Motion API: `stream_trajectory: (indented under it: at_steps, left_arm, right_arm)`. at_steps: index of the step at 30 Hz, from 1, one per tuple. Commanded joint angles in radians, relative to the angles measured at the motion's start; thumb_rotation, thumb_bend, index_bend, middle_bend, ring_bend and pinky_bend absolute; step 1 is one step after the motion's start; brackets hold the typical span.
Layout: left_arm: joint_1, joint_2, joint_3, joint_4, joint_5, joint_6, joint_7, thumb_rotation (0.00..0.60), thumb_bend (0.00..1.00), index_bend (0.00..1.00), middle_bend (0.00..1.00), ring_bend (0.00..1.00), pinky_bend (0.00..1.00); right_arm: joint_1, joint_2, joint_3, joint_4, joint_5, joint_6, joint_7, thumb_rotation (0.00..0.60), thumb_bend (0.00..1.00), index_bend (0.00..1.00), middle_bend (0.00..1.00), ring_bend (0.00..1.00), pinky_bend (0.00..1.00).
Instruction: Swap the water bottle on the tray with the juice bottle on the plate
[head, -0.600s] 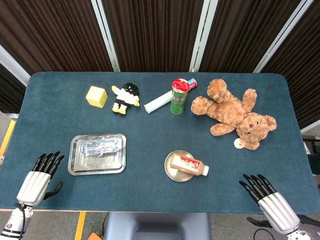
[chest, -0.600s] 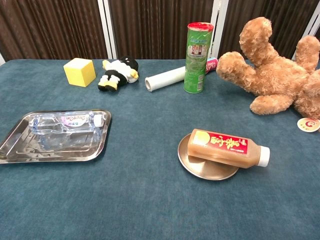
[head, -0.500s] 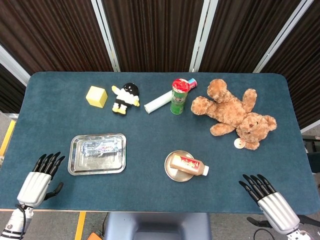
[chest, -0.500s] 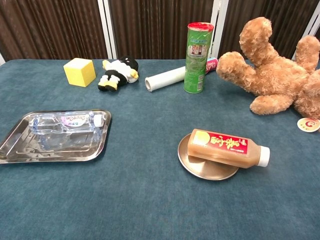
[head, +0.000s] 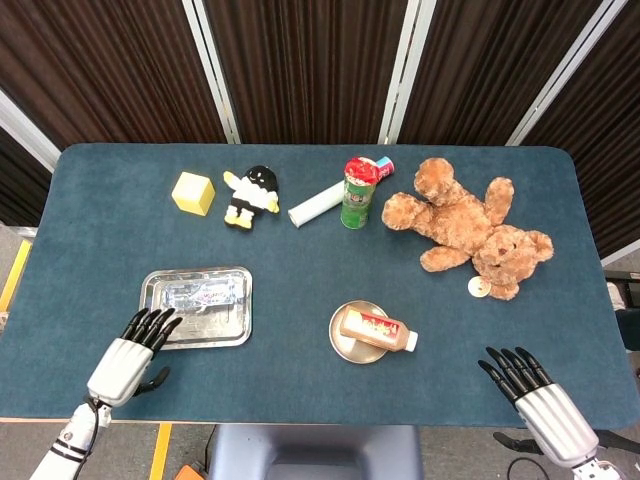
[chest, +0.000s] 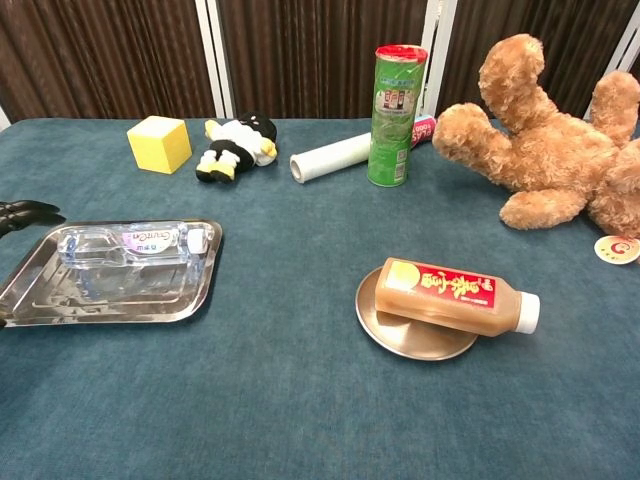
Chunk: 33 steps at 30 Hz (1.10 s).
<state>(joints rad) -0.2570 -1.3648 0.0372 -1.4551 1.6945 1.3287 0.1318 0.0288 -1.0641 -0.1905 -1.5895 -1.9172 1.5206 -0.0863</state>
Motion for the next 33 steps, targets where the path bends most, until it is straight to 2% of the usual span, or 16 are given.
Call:
stream_trajectory:
  at_steps: [1,6,12,21,25,27,28,31,33]
  left_arm:
    - [-0.108,-0.102,-0.082,0.031,-0.043,-0.119,0.079,0.6,0.37,0.0,0.0,0.0,0.03]
    - [-0.183,-0.158,-0.132,0.056,-0.113,-0.22,0.114,0.6,0.37,0.0,0.0,0.0,0.03]
    - [-0.255,-0.195,-0.175,0.1,-0.183,-0.303,0.136,0.6,0.37,0.0,0.0,0.0,0.03]
    - [-0.293,-0.215,-0.186,0.207,-0.319,-0.4,0.173,0.6,0.38,0.0,0.0,0.0,0.05]
    - [-0.293,-0.233,-0.196,0.255,-0.369,-0.396,0.186,0.6,0.38,0.0,0.01,0.01,0.11]
    - [-0.295,-0.241,-0.199,0.277,-0.376,-0.387,0.173,0.6,0.38,0.02,0.08,0.07,0.17]
    - [-0.296,-0.245,-0.199,0.288,-0.374,-0.379,0.164,0.6,0.38,0.06,0.15,0.12,0.21]
    - [-0.3,-0.258,-0.193,0.321,-0.363,-0.363,0.151,0.6,0.4,0.3,0.38,0.31,0.4]
    - [-0.306,-0.263,-0.187,0.344,-0.366,-0.374,0.143,0.6,0.41,0.37,0.45,0.38,0.45]
  right_arm:
    - [-0.015,-0.012,0.008,0.003,-0.015,0.041,-0.019,0.6,0.18,0.0,0.0,0.0,0.0]
    - [-0.025,-0.035,0.025,0.015,-0.012,0.066,-0.033,0.6,0.18,0.0,0.0,0.0,0.0]
    - [-0.017,-0.05,0.037,0.01,0.018,0.029,-0.063,0.6,0.18,0.0,0.0,0.0,0.0]
    - [0.0,-0.062,0.054,-0.004,0.067,-0.032,-0.098,0.6,0.18,0.0,0.0,0.0,0.0]
    - [0.005,-0.06,0.049,-0.011,0.074,-0.05,-0.105,0.6,0.18,0.0,0.0,0.0,0.0]
    - [0.004,-0.062,0.048,-0.013,0.074,-0.052,-0.112,0.6,0.18,0.0,0.0,0.0,0.0]
    - [0.004,-0.062,0.047,-0.014,0.073,-0.053,-0.114,0.6,0.18,0.0,0.0,0.0,0.0]
    - [0.003,-0.061,0.046,-0.016,0.074,-0.053,-0.117,0.6,0.18,0.0,0.0,0.0,0.0]
    - [0.003,-0.061,0.045,-0.017,0.076,-0.055,-0.12,0.6,0.18,0.0,0.0,0.0,0.0]
